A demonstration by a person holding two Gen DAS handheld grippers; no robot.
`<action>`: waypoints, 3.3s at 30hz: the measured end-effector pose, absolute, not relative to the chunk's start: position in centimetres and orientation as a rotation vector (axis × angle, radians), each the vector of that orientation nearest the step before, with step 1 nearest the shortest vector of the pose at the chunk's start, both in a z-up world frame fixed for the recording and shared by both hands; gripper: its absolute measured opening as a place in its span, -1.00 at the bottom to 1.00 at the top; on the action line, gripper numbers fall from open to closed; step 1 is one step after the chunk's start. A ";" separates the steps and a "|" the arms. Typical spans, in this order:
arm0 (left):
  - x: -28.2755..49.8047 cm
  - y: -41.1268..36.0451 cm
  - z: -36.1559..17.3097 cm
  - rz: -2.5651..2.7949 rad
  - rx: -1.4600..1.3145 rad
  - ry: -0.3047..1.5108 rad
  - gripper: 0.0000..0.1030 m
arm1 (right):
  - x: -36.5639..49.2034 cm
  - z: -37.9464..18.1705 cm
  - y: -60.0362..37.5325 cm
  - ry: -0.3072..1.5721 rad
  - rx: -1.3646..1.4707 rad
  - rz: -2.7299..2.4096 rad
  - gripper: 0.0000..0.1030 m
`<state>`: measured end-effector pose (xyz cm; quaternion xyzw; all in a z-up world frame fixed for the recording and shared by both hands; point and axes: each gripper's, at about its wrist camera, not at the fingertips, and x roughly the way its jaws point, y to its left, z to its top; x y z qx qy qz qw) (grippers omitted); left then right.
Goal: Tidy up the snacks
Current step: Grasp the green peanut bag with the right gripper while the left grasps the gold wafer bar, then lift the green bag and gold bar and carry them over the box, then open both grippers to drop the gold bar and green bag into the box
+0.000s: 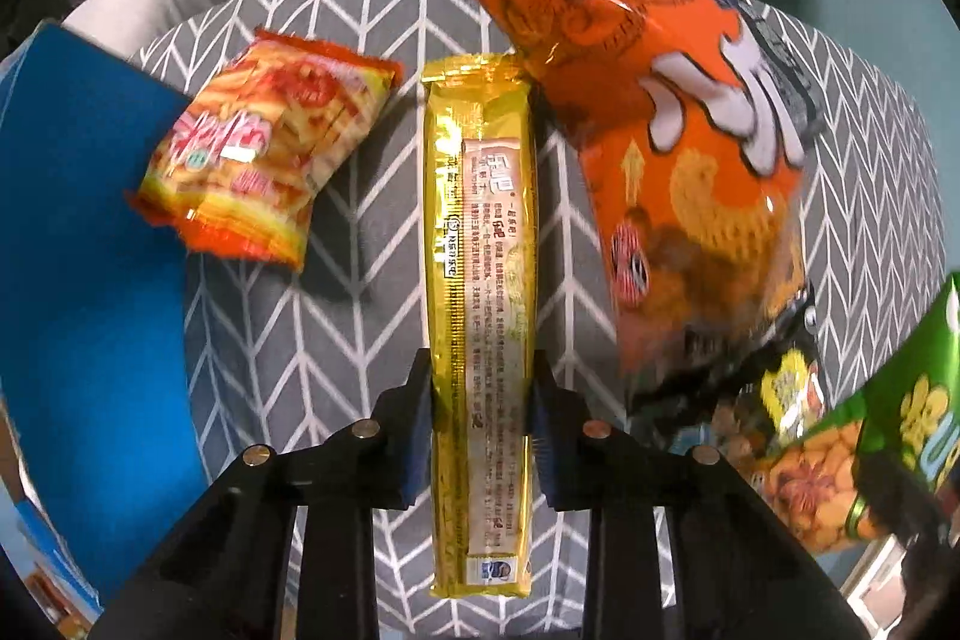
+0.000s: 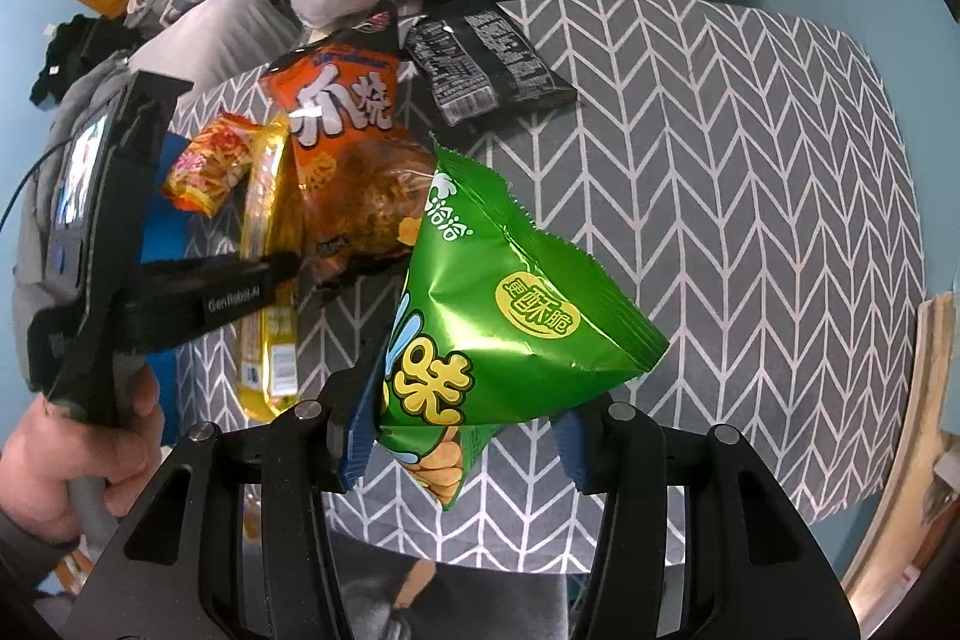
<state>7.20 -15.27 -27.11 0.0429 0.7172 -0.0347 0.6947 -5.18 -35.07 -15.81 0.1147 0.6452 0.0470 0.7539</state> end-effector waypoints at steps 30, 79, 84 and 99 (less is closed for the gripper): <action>2.0 -7.7 -12.8 -0.170 0.172 1.376 -0.44 | -2.5 -10.9 -27.0 1.332 0.051 0.213 -0.07; 1.3 13.9 -10.8 0.148 -0.010 1.322 -0.44 | 3.7 -10.8 -0.7 1.328 -0.139 0.693 -0.07; 1.3 14.8 -12.0 0.167 -0.026 1.343 -0.44 | 4.1 -11.7 1.1 1.351 -0.155 0.708 -0.06; 1.2 14.5 -12.3 0.206 -0.003 1.333 0.02 | 4.9 -11.9 1.7 1.356 -0.199 0.683 0.24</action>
